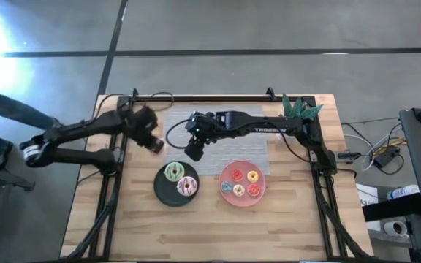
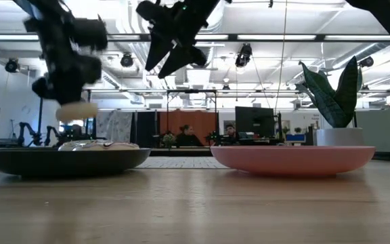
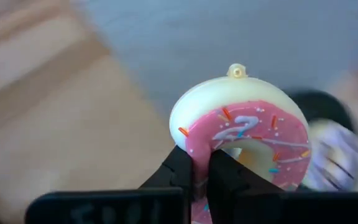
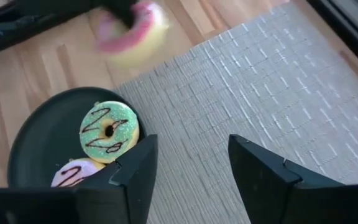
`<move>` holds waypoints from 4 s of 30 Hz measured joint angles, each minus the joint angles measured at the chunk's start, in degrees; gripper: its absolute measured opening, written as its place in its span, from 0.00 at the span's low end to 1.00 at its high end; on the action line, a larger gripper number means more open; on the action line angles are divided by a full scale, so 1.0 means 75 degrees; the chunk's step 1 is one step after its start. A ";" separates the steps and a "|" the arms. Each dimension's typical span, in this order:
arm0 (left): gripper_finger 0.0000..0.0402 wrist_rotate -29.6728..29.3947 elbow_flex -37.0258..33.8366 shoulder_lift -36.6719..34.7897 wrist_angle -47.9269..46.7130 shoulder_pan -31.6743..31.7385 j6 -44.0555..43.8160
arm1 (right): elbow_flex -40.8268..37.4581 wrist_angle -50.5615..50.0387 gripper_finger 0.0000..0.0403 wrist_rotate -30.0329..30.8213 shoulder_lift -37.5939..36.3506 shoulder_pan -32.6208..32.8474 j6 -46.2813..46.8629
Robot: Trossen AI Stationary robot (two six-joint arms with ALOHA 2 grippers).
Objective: Pick & Place donuts
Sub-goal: Put the big pink donut on the black plate
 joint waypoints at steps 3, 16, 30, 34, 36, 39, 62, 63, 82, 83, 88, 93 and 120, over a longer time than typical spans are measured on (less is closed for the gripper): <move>0.00 -0.0014 0.0015 -0.0600 0.0051 -0.1590 -0.0834 | 0.0000 -0.0024 0.46 0.0001 -0.0084 -0.0042 0.0003; 0.00 -0.3437 -0.0272 0.0790 0.1713 -0.6795 -0.4376 | 0.0006 -0.0536 0.45 0.0003 -0.0163 0.0130 0.0532; 0.05 -0.2809 -0.0269 0.2449 0.2156 -0.6914 -0.4455 | 0.0006 -0.0831 0.45 0.0257 -0.0230 0.0990 0.1621; 0.16 -0.2533 -0.0261 0.2410 0.2184 -0.6963 -0.4528 | 0.0006 -0.0945 0.45 0.0593 -0.0230 0.1166 0.1800; 0.21 -0.2491 -0.0252 0.2319 0.2179 -0.6965 -0.4600 | 0.0006 -0.0949 0.45 0.0624 -0.0230 0.1211 0.1873; 0.26 -0.2492 -0.0249 0.2113 0.2173 -0.6986 -0.4684 | 0.0006 -0.0947 0.45 0.0643 -0.0230 0.1257 0.1902; 0.29 -0.3993 -0.0391 0.1240 0.2318 -0.7782 -0.3573 | -0.0585 -0.0306 0.44 -0.0703 -0.0233 0.1359 0.2308; 0.29 -0.4097 -0.0391 0.1221 0.2323 -0.7843 -0.3442 | -0.0764 0.0096 0.44 -0.0986 -0.0233 0.1351 0.2478; 0.29 -0.4418 -0.0441 0.1376 0.2661 -0.7951 -0.3306 | -0.4118 0.7635 0.16 -0.2404 -0.0166 0.1460 0.6077; 0.29 -0.4421 -0.0450 0.1413 0.2742 -0.7951 -0.3307 | -0.4118 0.7777 0.15 -0.2409 -0.0129 0.1471 0.6122; 0.29 -0.4281 -0.0589 0.1477 0.2928 -0.7951 -0.3524 | -0.4000 0.8430 0.15 -0.2415 0.0297 0.1511 0.6619; 0.29 -0.4240 -0.0665 0.1405 0.2877 -0.7954 -0.3749 | -0.3651 0.8536 0.15 -0.2449 0.0677 0.1553 0.6702; 0.31 -0.3806 -0.0654 0.1370 0.2715 -0.8004 -0.4246 | -0.3028 0.7705 0.15 -0.2633 0.1390 0.1558 0.6316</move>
